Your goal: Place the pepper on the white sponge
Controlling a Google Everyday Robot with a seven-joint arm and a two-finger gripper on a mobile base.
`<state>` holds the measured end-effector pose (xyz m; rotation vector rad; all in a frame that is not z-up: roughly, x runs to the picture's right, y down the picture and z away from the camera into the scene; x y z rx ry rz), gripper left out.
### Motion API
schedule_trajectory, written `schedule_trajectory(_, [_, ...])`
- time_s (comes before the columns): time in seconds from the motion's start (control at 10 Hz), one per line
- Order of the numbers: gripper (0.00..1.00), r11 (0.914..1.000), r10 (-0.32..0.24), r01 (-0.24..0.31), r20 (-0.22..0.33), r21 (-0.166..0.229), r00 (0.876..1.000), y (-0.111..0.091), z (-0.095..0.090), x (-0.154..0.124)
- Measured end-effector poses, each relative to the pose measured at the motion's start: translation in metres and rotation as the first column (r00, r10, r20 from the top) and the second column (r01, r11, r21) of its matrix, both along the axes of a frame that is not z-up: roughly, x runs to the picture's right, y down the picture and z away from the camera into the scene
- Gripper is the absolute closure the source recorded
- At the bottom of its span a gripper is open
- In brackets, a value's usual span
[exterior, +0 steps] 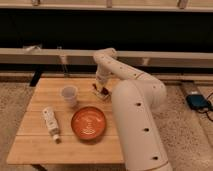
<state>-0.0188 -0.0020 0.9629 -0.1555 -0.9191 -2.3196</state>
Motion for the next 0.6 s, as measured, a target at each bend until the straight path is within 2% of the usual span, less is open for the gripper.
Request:
schedule_trajectory(0.2, [0.25,1.0000,0.000,0.000,0.001,-0.003,1.000,0.0020,0.0014,-0.0011])
schedule_trajectory(0.3, [0.21,1.0000,0.000,0.000,0.002,-0.005,1.000,0.0027,0.0020,-0.0018])
schedule_trajectory(0.6, [0.20,1.0000,-0.001,0.001,0.003,-0.009,1.000,0.0042,0.0034,-0.0018])
